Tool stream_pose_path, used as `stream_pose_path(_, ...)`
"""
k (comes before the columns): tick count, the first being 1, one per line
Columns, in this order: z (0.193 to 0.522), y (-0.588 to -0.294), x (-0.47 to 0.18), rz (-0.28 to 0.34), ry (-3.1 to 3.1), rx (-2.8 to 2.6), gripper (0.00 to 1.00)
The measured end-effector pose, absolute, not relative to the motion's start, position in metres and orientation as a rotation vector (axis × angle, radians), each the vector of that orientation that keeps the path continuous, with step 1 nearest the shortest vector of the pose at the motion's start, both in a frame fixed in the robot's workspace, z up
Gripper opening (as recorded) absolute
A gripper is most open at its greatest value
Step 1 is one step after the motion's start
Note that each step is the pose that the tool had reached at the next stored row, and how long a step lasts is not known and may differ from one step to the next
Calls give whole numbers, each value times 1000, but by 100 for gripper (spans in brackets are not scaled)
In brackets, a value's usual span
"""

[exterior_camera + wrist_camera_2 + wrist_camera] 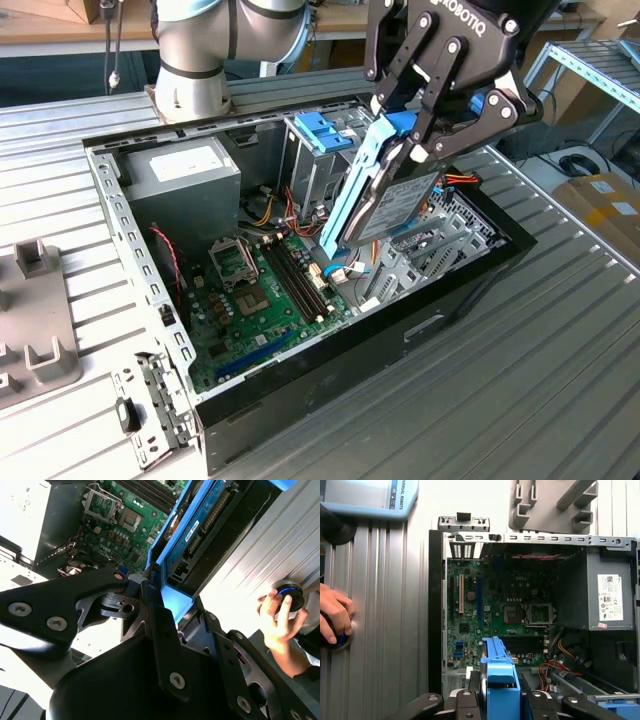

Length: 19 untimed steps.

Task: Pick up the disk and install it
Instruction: 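Pick up the disk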

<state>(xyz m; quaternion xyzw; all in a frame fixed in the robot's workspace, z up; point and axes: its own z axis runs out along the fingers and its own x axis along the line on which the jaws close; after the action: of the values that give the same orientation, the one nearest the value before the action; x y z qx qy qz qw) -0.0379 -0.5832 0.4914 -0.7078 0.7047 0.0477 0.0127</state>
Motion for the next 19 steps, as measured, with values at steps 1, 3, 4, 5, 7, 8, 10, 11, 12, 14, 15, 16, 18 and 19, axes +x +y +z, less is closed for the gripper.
stream_pose_path(1, 491, -583, -37, 149, 2196, -2206, 37)
stream_pose_path(3, 491, -583, -36, 149, 2196, -2206, 37)
stream_pose_path(4, 491, -583, -35, 149, 2196, -2206, 37)
stream_pose_path(5, 491, -583, -35, 149, 2196, -2206, 37)
stream_pose_path(7, 491, -583, -34, 149, 2196, -2206, 37)
stream_pose_path(8, 491, -583, -33, 149, 2196, -2206, 37)
stream_pose_path(10, 491, -583, -33, 149, 2196, -2206, 37)
stream_pose_path(11, 491, -583, -32, 149, 2196, -2206, 37)
stream_pose_path(12, 491, -583, -31, 149, 2196, -2206, 37)
stream_pose_path(14, 490, -583, -30, 149, 2196, -2206, 37)
stream_pose_path(15, 490, -583, -29, 149, 2196, -2206, 37)
stream_pose_path(16, 490, -583, -29, 149, 2196, -2206, 37)
stream_pose_path(18, 490, -584, -28, 149, 2196, -2206, 37)
stream_pose_path(19, 490, -584, -28, 149, 2196, -2206, 37)
